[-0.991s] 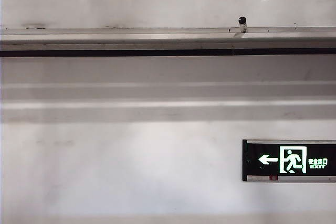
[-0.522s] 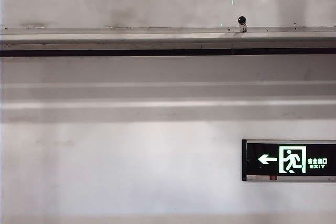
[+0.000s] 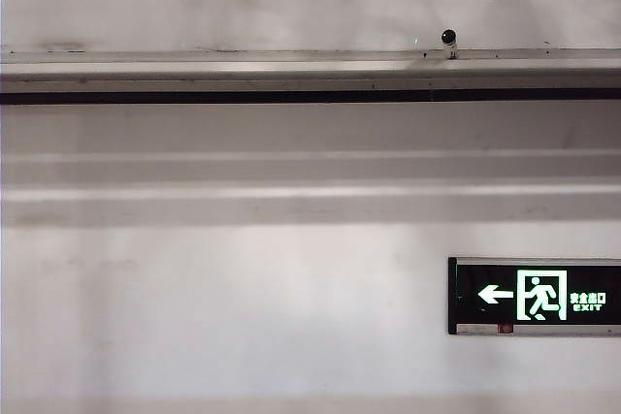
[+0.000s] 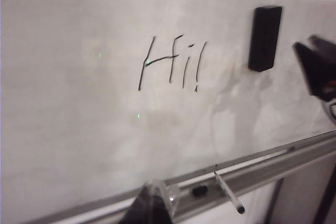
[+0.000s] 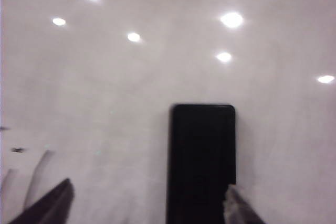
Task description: Wipe the whiteboard clean using the black magnetic whiteboard eraser attached to the whiteboard.
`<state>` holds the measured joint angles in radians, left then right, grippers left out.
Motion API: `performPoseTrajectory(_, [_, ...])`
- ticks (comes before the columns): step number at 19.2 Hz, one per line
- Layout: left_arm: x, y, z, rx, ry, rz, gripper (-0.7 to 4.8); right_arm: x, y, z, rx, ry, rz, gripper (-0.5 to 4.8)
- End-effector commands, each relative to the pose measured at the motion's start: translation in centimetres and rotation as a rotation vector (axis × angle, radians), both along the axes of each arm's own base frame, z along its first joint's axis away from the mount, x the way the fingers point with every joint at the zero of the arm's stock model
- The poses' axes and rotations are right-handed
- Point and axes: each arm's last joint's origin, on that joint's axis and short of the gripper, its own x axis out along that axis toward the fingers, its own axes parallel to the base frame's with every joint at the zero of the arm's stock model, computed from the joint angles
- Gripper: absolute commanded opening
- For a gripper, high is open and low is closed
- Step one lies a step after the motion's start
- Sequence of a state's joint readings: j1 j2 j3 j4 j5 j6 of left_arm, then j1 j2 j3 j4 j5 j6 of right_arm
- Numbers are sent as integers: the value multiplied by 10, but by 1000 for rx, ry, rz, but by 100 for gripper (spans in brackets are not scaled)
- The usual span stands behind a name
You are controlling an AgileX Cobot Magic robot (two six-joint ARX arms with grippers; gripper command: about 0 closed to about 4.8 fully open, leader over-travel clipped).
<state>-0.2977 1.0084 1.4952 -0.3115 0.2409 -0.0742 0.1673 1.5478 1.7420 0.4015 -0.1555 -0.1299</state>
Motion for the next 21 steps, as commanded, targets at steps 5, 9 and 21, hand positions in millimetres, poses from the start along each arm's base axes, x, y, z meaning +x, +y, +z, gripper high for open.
performPoseTrajectory(5, [-2,1,4,3,-39,23,-5,26,5,11,-5,-86,-75,409])
performPoseTrajectory(9, [-2,1,5,-1,-51,22,-5,46,7,10,20,-83,-107,409])
performPoseTrajectory(21, [-2,1,7,-7,-68,22,-5,86,-8,-18,75,8,-158,394])
